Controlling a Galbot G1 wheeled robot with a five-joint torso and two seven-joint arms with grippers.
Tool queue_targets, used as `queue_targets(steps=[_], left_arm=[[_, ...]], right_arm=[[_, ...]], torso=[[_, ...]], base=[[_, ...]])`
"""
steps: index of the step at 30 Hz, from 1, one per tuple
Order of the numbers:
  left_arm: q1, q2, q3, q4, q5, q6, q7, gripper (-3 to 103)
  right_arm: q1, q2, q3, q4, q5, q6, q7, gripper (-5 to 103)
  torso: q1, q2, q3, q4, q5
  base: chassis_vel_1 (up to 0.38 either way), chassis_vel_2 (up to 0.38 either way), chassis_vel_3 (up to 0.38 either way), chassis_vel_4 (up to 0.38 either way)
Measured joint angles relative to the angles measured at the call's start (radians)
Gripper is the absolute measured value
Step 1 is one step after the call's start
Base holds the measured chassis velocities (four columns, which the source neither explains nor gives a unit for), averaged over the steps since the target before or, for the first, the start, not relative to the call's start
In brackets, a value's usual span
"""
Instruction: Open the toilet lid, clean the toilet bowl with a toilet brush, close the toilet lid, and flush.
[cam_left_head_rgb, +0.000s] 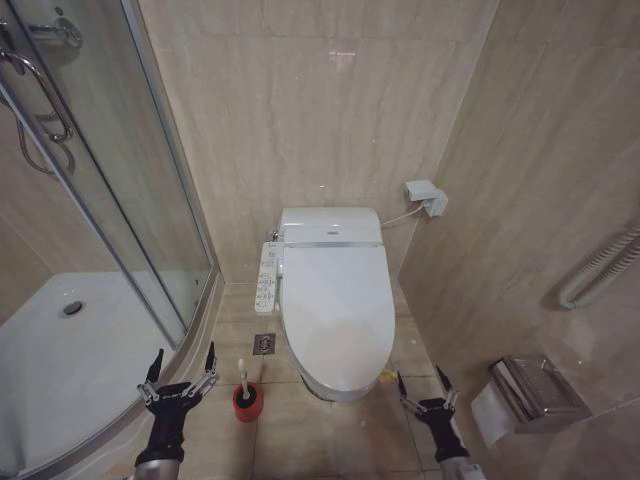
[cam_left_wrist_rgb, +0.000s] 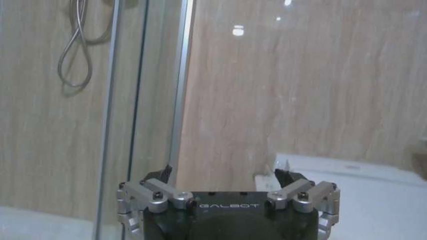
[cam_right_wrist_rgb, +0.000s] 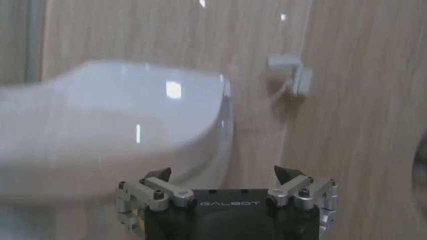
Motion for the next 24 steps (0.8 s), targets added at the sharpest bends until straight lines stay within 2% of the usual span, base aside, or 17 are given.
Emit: queue_targets(steps=[3, 12, 24], left_arm=[[-0.009, 0.002, -0.002, 0.021, -0.004, 0.000, -0.001, 100], [-0.008, -0.008, -0.009, 0.026, -0.003, 0.002, -0.001, 100], [-0.006, -0.027, -0.013, 0.028, 0.008, 0.002, -0.001, 100]], right_arm=[[0.040, 0.019, -0.019, -0.098, -0.018, 0.030, 0.001, 100], [0.078, 0.020, -0.036, -0.172, -0.025, 0.047, -0.014, 100], [0.115, 0.007, -0.095, -0.228, -0.051, 0.109, -0.138, 100]], torso=[[0.000, 0.000, 0.000, -0.0002, 0.0000], [0.000, 0.000, 0.000, -0.0001, 0.0000], [0.000, 0.000, 0.000, -0.0002, 0.0002]], base=[[0.000, 0.000, 0.000, 0.000], [0.000, 0.000, 0.000, 0.000], [0.000, 0.000, 0.000, 0.000]])
